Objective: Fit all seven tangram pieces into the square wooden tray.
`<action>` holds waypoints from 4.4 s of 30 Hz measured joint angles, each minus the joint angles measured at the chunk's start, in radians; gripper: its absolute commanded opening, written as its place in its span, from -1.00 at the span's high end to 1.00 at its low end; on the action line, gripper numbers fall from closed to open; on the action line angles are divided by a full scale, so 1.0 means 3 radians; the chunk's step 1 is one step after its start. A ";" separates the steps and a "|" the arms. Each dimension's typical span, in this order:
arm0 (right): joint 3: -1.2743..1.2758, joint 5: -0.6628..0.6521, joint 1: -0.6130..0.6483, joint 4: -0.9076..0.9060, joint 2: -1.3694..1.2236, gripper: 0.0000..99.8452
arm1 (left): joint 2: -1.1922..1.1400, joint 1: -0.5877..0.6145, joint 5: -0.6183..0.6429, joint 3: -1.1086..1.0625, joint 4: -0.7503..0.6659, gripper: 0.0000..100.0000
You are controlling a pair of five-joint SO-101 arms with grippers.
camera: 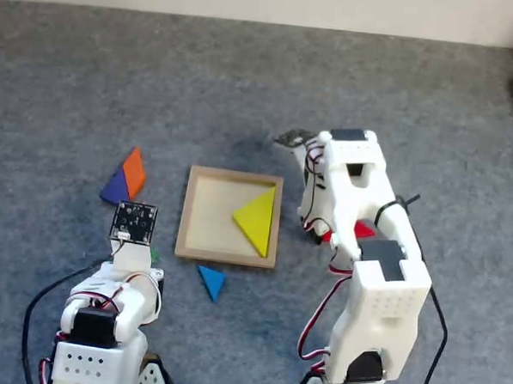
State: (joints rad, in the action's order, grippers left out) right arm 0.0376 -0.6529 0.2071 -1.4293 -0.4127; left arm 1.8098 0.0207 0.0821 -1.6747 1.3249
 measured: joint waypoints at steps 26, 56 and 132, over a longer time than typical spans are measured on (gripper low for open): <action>0.0031 -0.0240 -0.0092 0.0133 -0.0256 0.35 | 0.0000 0.0000 0.0000 0.0000 0.0000 0.99; 0.0174 -0.0251 -0.0159 0.0123 -0.0015 0.16 | 0.0000 0.0000 0.0000 0.0000 0.0000 0.99; 0.0634 -0.0941 0.0430 0.0609 0.0951 0.57 | 0.0000 0.0000 0.0000 0.0000 0.0000 0.99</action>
State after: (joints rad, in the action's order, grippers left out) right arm 0.2279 -0.9352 0.3360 -1.2467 -0.1274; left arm 1.8098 0.0207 0.0821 -1.6747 1.3249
